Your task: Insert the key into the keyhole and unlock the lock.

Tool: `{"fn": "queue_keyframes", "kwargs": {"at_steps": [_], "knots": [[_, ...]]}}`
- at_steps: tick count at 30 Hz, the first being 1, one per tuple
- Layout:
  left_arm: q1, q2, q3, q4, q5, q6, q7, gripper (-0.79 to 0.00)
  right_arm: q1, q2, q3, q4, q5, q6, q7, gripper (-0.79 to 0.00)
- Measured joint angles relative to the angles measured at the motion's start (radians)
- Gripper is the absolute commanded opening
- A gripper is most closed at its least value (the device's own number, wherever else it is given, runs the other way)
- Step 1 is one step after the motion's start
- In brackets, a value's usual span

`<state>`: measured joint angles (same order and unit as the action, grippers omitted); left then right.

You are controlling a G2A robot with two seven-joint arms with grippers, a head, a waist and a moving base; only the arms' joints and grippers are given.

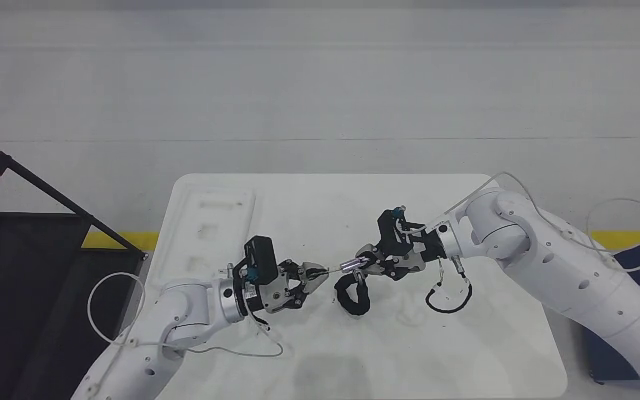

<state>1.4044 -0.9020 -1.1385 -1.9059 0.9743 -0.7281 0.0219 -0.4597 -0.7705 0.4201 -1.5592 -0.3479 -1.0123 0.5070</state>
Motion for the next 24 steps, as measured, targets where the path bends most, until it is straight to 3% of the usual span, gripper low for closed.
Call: {"fn": "queue_keyframes", "kwargs": {"at_steps": [24], "knots": [[-0.020, -0.018, 0.004, -0.005, 0.001, -0.011, -0.033, -0.785, 0.000, 0.000, 0.000, 0.000, 0.000, 0.000, 0.000, -0.785]]}}
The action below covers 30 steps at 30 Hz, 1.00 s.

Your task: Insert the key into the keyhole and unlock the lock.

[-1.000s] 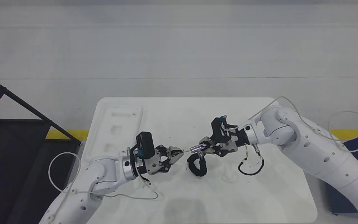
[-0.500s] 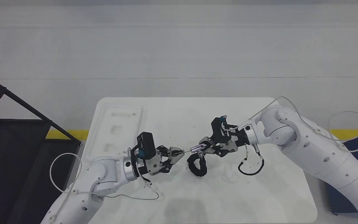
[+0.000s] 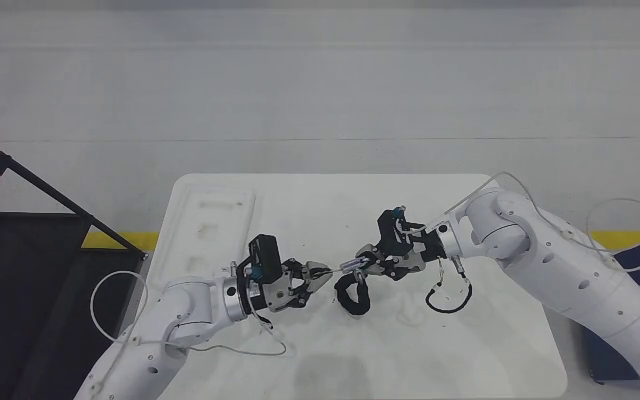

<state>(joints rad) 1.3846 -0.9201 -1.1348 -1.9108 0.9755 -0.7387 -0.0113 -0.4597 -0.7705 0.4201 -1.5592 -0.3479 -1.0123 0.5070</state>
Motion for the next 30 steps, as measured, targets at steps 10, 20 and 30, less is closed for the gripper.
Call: {"fn": "queue_keyframes", "kwargs": {"at_steps": [10, 20, 30], "knots": [[-0.022, -0.005, 0.005, 0.000, 0.012, -0.028, -0.042, -0.785, 0.000, 0.000, 0.000, 0.000, 0.000, 0.000, 0.000, -0.785], [-0.059, -0.003, -0.025, -0.023, -0.047, -0.076, -0.135, -0.785, 0.000, 0.000, 0.000, 0.000, 0.000, 0.000, 0.000, -0.785], [-0.077, 0.004, -0.039, -0.045, -0.093, -0.091, -0.279, -0.785, 0.000, 0.000, 0.000, 0.000, 0.000, 0.000, 0.000, -0.785]]}}
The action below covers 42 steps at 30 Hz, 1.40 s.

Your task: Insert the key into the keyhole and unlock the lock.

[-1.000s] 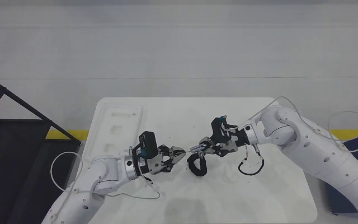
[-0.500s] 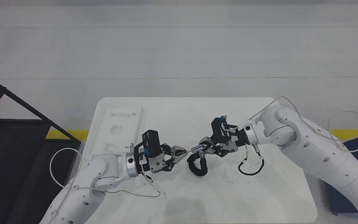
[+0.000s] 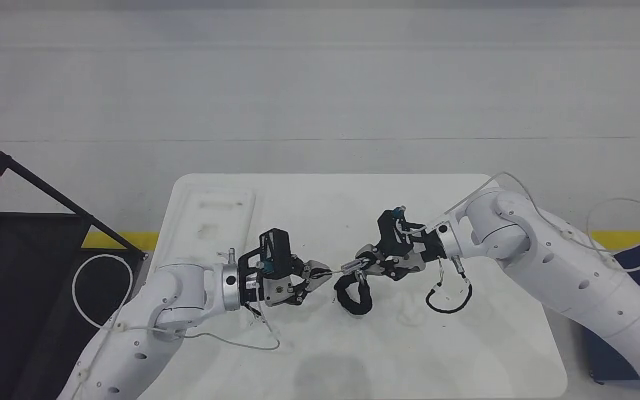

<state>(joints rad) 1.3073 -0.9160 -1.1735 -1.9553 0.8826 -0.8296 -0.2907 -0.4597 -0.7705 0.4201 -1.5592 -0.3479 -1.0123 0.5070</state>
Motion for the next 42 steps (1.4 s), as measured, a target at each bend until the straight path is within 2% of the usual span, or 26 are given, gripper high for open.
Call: {"fn": "queue_keyframes", "kwargs": {"at_steps": [19, 29, 42], "knots": [[-0.067, -0.005, 0.031, -0.024, -0.067, 0.017, -0.121, -0.785, 0.000, 0.000, 0.000, 0.000, 0.000, 0.000, 0.000, -0.785], [-0.107, -0.013, 0.080, -0.044, -0.088, 0.075, -0.213, -0.785, 0.000, 0.000, 0.000, 0.000, 0.000, 0.000, 0.000, -0.785], [-0.114, -0.017, 0.090, -0.041, -0.089, 0.077, -0.202, -0.785, 0.000, 0.000, 0.000, 0.000, 0.000, 0.000, 0.000, -0.785]]}}
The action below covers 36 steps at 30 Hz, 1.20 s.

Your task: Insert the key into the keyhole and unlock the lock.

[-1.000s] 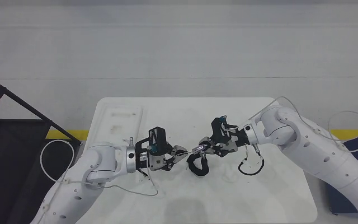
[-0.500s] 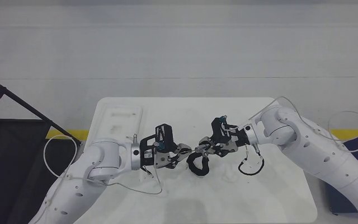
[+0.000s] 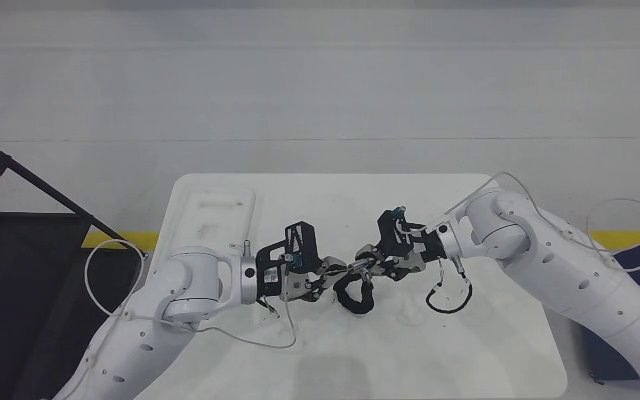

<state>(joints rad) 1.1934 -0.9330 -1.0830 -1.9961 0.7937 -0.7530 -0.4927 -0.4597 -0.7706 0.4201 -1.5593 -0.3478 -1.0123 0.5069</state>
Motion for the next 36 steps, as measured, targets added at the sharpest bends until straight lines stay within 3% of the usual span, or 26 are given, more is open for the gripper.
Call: {"fn": "queue_keyframes", "kwargs": {"at_steps": [18, 23, 27, 31, 34, 36], "knots": [[0.021, 0.000, -0.012, -0.004, 0.049, -0.011, 0.040, -0.785, 0.000, 0.000, 0.000, 0.000, 0.000, 0.000, 0.000, -0.785], [0.022, -0.001, -0.009, -0.006, 0.045, -0.013, 0.040, -0.683, 0.000, 0.000, 0.000, 0.000, 0.000, 0.000, 0.000, -0.785], [0.022, -0.001, -0.008, -0.007, 0.039, -0.014, 0.035, -0.508, 0.000, 0.000, 0.000, 0.000, 0.000, 0.000, 0.000, -0.785], [0.023, -0.001, -0.007, -0.008, 0.036, -0.014, 0.033, -0.545, 0.000, 0.000, 0.000, 0.000, 0.000, 0.000, 0.000, -0.785], [0.023, -0.001, -0.007, -0.009, 0.036, -0.015, 0.031, -0.662, 0.000, 0.000, 0.000, 0.000, 0.000, 0.000, 0.000, -0.785], [0.024, -0.001, -0.007, -0.009, 0.035, -0.014, 0.031, -0.665, 0.000, 0.000, 0.000, 0.000, 0.000, 0.000, 0.000, -0.785]]}}
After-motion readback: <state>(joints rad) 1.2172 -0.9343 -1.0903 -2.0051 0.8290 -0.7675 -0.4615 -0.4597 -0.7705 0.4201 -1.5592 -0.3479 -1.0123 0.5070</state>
